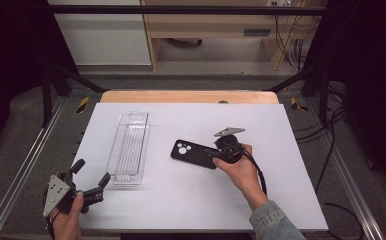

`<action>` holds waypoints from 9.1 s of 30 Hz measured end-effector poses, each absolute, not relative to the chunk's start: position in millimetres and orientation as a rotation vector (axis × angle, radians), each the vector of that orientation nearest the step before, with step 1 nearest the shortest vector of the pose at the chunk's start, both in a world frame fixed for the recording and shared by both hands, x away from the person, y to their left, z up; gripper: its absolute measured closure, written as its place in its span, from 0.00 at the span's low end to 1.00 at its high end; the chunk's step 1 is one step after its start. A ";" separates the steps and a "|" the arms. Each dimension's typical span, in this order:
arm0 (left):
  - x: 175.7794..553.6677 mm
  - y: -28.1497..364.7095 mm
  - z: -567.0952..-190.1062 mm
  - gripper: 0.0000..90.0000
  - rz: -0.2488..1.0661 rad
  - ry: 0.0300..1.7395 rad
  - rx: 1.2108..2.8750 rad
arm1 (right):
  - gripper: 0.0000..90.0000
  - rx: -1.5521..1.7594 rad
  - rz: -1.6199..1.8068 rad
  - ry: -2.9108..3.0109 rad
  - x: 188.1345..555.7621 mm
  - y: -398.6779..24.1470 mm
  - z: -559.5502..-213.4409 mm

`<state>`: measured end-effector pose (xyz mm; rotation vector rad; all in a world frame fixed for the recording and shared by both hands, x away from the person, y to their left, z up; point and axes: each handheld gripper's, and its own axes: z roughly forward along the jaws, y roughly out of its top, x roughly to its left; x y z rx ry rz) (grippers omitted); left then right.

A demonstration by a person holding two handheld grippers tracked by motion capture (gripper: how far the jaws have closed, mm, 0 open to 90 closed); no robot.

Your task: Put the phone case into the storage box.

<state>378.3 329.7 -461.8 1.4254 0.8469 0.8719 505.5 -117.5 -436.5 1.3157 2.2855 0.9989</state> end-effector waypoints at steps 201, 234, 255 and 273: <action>409.4 175.7 -396.7 0.04 0.743 0.773 1.652 | 0.98 1.691 1.294 1.551 466.9 -141.8 -423.9; 414.3 160.4 -401.7 0.18 0.690 0.809 1.685 | 0.98 1.562 1.292 1.598 458.2 -127.1 -412.1; 422.6 148.9 -409.5 0.32 0.642 0.859 1.692 | 0.98 1.526 1.304 1.595 452.0 -122.5 -409.6; 436.8 146.0 -416.4 0.60 0.596 0.953 1.716 | 0.98 1.496 1.320 1.598 447.8 -119.7 -411.0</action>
